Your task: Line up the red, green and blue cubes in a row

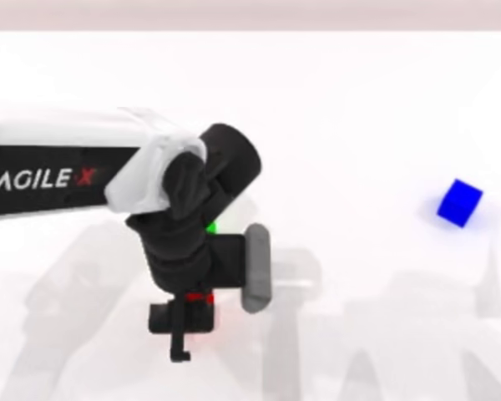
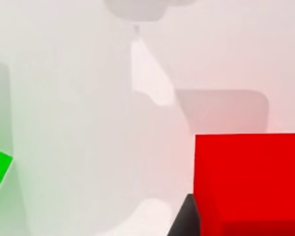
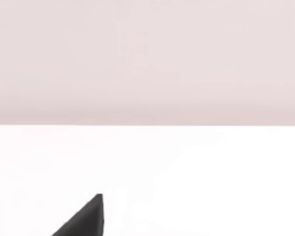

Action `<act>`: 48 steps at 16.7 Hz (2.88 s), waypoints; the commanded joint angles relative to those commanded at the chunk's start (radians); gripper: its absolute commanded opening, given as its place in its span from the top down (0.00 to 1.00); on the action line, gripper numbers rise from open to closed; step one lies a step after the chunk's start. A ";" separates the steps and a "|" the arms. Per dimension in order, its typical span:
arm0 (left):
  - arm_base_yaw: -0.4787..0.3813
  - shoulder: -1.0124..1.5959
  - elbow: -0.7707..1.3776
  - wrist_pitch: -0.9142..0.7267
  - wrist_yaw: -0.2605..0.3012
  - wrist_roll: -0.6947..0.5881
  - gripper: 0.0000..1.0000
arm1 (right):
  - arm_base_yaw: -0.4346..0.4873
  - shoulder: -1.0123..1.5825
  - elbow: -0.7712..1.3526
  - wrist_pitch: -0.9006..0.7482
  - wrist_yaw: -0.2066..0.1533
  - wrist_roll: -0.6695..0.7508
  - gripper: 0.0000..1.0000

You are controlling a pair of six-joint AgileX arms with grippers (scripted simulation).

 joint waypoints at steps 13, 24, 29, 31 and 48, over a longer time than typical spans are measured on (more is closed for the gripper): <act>0.000 0.000 0.000 0.000 0.000 0.000 0.00 | 0.000 0.000 0.000 0.000 0.000 0.000 0.00; 0.003 -0.014 0.034 -0.041 -0.001 0.003 0.00 | 0.000 0.000 0.000 0.000 0.000 0.000 0.00; 0.018 -0.078 0.151 -0.238 0.000 0.001 0.00 | 0.000 0.000 0.000 0.000 0.000 0.000 0.00; 0.022 -0.096 0.174 -0.269 0.000 -0.001 0.00 | 0.000 0.000 0.000 0.000 0.000 0.000 0.00; 0.137 0.197 0.505 -0.337 -0.006 -0.730 0.00 | 0.000 0.000 0.000 0.000 0.000 0.000 0.00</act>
